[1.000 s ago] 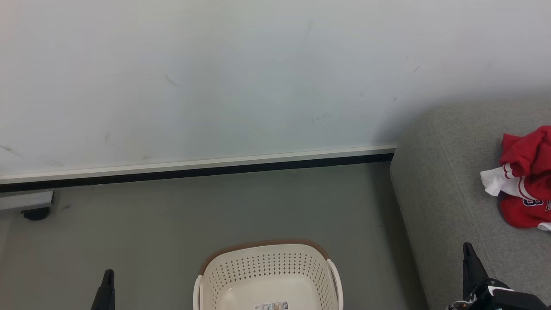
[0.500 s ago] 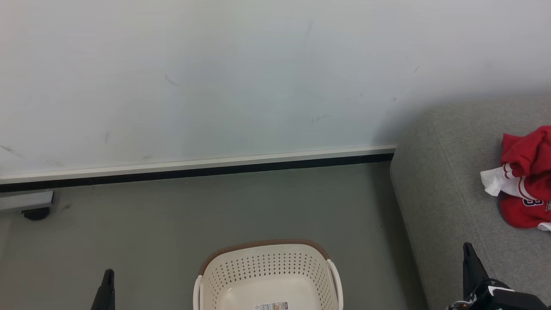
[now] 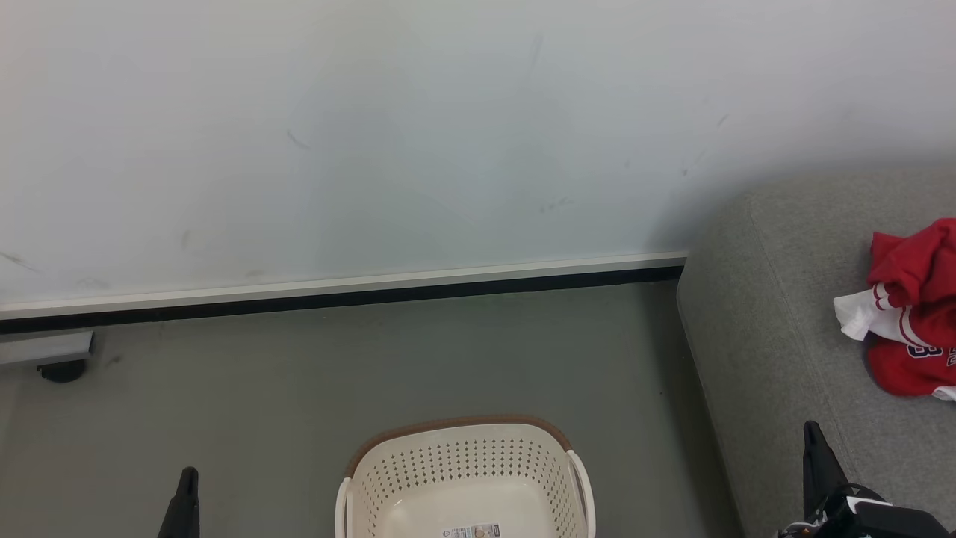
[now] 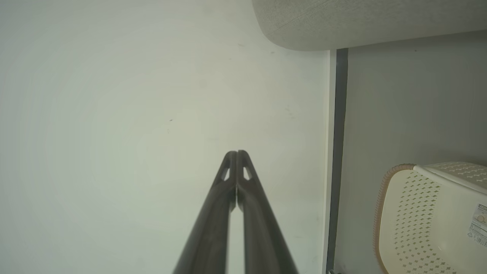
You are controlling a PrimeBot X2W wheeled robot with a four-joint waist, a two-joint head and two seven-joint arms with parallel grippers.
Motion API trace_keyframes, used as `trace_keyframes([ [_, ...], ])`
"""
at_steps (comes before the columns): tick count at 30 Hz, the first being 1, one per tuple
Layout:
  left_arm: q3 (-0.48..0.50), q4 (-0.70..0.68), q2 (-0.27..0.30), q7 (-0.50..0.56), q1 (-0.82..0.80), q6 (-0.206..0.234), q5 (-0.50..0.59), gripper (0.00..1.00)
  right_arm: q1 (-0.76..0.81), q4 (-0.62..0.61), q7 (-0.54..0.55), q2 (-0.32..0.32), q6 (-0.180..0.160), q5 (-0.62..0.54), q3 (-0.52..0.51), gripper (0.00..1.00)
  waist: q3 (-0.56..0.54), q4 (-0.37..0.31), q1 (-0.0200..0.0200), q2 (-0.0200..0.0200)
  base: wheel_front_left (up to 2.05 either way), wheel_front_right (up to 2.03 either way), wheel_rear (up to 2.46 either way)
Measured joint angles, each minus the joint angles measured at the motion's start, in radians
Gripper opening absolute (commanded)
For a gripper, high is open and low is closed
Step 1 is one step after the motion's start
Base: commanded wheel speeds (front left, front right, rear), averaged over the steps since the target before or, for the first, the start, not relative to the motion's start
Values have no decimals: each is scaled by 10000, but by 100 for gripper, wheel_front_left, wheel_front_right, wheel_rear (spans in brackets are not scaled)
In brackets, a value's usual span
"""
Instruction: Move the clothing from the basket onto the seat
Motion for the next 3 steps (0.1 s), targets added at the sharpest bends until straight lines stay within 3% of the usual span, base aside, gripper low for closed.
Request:
trace_keyframes([
  [3,2,0,0,0,0,0,0,0,0,-4,2,2,0,0,-2,0,0,0,0,0,0,0,0],
])
